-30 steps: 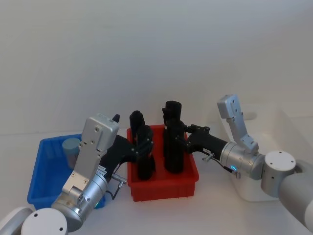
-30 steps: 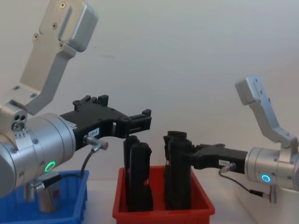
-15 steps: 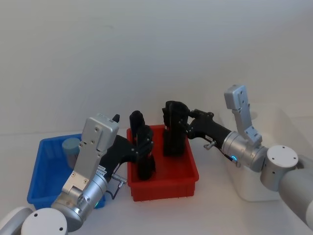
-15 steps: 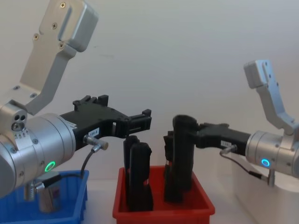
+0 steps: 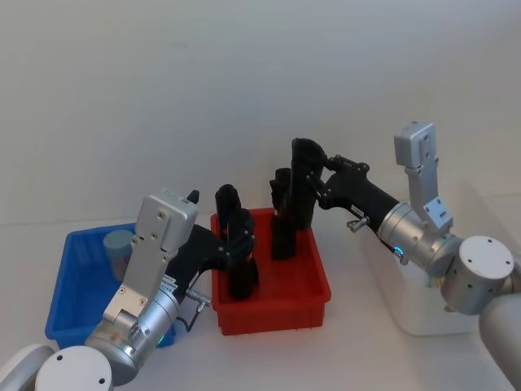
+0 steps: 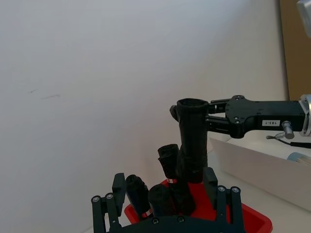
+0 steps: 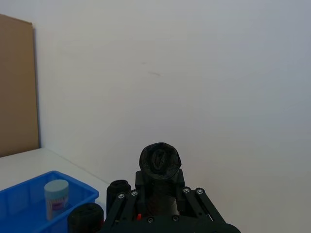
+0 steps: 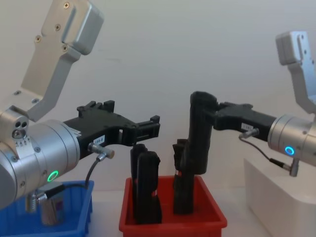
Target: Pick the cotton swabs from the blue box and place them into the white box.
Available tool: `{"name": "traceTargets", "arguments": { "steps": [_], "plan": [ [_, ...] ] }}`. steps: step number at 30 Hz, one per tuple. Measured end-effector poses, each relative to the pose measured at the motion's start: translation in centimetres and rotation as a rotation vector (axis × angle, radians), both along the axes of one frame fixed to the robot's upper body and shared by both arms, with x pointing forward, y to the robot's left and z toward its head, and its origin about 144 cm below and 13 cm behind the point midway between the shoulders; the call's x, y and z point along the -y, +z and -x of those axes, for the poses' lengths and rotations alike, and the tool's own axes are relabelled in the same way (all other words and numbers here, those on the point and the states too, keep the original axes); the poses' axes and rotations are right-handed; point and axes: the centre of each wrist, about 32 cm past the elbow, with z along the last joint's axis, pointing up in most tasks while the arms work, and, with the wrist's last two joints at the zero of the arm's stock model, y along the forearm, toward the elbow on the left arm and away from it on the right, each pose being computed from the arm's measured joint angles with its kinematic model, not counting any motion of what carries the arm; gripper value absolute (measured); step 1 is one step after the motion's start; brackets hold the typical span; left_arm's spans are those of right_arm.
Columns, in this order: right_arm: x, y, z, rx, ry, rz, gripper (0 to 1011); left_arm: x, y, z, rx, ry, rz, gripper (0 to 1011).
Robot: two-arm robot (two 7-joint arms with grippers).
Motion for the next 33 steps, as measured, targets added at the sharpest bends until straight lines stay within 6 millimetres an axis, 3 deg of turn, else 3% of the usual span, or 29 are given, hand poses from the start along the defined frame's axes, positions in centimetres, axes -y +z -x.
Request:
{"name": "traceTargets", "arguments": {
  "steps": [18,33],
  "plan": [
    [1.1,2.8,4.1,0.024,-0.158,-0.042,322,0.0,0.0,0.0,0.0,0.0,0.0,1004],
    [4.1,3.3,7.2,-0.025,-0.336,-0.041,322,0.0,0.0,0.0,0.0,0.0,0.0,1004]
  ]
}}
